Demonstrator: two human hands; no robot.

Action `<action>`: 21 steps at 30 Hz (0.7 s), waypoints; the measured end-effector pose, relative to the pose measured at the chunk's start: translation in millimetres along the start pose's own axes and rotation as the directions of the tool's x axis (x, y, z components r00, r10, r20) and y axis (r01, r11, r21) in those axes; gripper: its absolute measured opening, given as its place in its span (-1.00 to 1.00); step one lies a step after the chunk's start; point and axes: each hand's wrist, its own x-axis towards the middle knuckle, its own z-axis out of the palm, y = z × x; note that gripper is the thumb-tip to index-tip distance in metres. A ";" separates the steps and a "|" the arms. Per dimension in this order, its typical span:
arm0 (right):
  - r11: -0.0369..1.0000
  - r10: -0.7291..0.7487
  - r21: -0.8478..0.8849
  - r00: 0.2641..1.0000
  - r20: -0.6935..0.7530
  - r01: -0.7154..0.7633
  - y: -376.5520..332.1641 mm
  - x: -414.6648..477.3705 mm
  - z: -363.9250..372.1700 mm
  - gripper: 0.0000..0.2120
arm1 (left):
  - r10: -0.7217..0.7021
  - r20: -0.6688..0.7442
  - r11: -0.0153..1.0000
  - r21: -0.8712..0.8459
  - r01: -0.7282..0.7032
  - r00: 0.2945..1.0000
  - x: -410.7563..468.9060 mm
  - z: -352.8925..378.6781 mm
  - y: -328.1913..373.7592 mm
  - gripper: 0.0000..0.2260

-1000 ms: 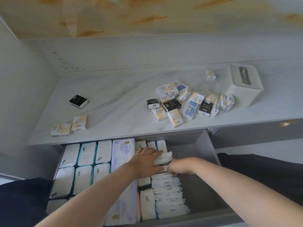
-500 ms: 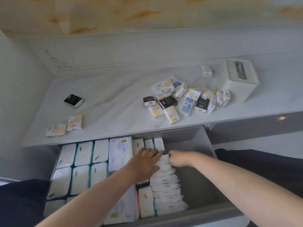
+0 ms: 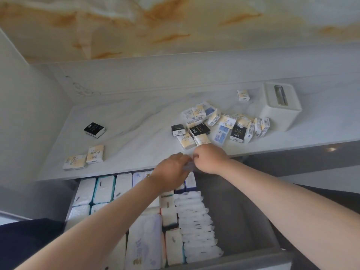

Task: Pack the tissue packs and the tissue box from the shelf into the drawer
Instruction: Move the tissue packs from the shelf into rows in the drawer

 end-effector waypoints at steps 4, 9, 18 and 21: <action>0.990 0.003 0.134 0.933 -0.359 0.048 6.4 1.8 -29.8 -0.77 | -0.074 -0.233 0.997 -0.038 0.067 0.970 27.3 -39.1 2.3 -0.80; 0.998 0.021 0.065 0.873 -0.488 0.012 26.8 11.0 -26.8 -0.86 | -0.161 -0.277 0.986 -0.008 0.166 0.947 58.8 -59.4 -10.6 -0.65; 0.997 -0.043 -0.075 0.881 -0.471 0.009 37.7 39.1 -1.7 -0.65 | -0.182 -0.071 0.964 0.185 0.192 0.981 82.1 -38.9 -34.2 -0.49; 0.996 -0.089 -0.066 0.905 -0.416 0.067 29.3 40.6 4.7 -0.55 | -0.177 -0.160 0.961 0.186 0.206 0.971 80.9 -34.7 -41.2 -0.58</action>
